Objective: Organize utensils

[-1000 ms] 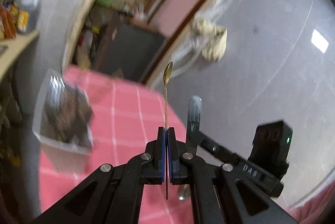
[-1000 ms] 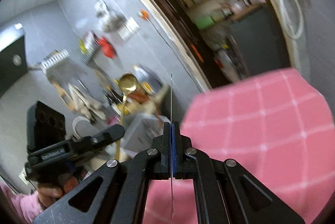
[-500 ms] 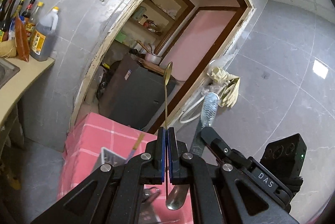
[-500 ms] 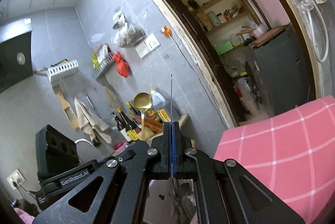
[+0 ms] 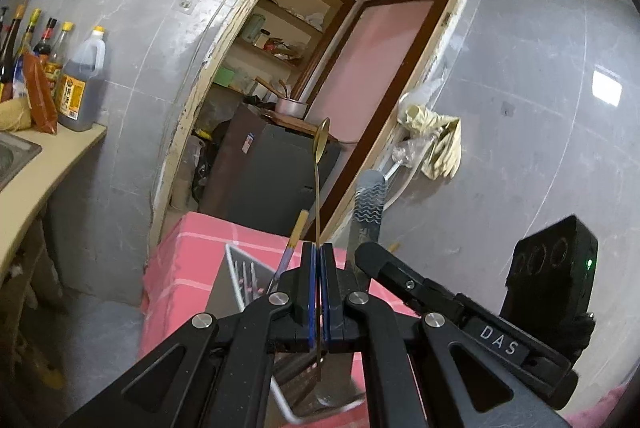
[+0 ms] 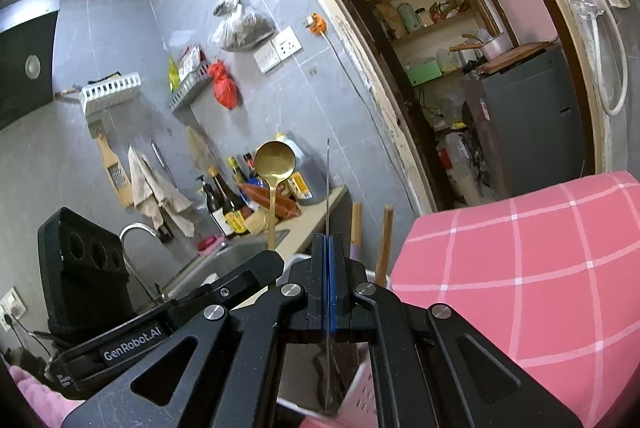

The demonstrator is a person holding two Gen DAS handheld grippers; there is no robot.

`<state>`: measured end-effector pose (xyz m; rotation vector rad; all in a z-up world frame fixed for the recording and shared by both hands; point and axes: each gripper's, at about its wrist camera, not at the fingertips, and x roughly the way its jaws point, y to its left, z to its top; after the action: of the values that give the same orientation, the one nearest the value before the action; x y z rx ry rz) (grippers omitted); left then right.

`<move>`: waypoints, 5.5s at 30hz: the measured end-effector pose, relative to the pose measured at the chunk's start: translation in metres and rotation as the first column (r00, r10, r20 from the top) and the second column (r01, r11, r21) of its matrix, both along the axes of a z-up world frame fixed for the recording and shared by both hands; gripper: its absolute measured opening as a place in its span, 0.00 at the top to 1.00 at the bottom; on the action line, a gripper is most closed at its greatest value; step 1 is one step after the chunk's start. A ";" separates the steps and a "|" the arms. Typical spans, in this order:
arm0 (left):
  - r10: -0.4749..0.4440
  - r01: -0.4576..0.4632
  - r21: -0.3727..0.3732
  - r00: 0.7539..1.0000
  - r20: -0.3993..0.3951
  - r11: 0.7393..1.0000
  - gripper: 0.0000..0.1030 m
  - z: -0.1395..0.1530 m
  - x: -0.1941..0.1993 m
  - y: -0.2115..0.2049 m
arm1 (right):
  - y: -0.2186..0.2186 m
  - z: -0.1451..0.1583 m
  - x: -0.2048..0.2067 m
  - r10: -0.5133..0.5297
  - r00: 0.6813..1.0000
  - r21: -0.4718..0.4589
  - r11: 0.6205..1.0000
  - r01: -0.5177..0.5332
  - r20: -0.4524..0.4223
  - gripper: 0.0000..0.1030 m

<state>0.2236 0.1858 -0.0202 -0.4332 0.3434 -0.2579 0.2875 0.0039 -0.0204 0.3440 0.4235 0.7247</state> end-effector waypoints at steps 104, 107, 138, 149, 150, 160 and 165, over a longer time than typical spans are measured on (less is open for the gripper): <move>0.262 -0.220 0.364 0.963 -0.069 0.905 0.01 0.032 -0.274 -0.134 | -0.212 0.042 -0.303 -0.386 0.915 -0.335 0.852 0.403 0.119 0.01; 0.260 -0.219 0.368 0.963 -0.066 0.904 0.01 0.033 -0.275 -0.135 | -0.211 0.041 -0.303 -0.385 0.916 -0.335 0.853 0.401 0.115 0.01; 0.264 -0.224 0.367 0.962 -0.062 0.903 0.01 0.034 -0.275 -0.137 | -0.207 0.032 -0.304 -0.380 0.917 -0.341 0.852 0.397 0.117 0.01; 0.265 -0.225 0.368 0.962 -0.062 0.902 0.01 0.034 -0.275 -0.136 | -0.207 0.033 -0.303 -0.380 0.918 -0.341 0.853 0.396 0.115 0.01; 0.265 -0.225 0.368 0.962 -0.062 0.902 0.01 0.034 -0.275 -0.136 | -0.207 0.033 -0.303 -0.380 0.918 -0.341 0.853 0.396 0.115 0.01; 0.265 -0.225 0.368 0.962 -0.062 0.902 0.01 0.034 -0.275 -0.136 | -0.205 0.032 -0.304 -0.375 0.920 -0.342 0.855 0.391 0.114 0.01; 0.266 -0.225 0.369 0.962 -0.062 0.902 0.01 0.034 -0.275 -0.135 | -0.204 0.032 -0.305 -0.376 0.919 -0.342 0.854 0.392 0.114 0.01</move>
<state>-0.0517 0.0506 0.0137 -0.1254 0.4310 0.0791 -0.0175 -0.1999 0.0116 0.0601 0.4208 0.2503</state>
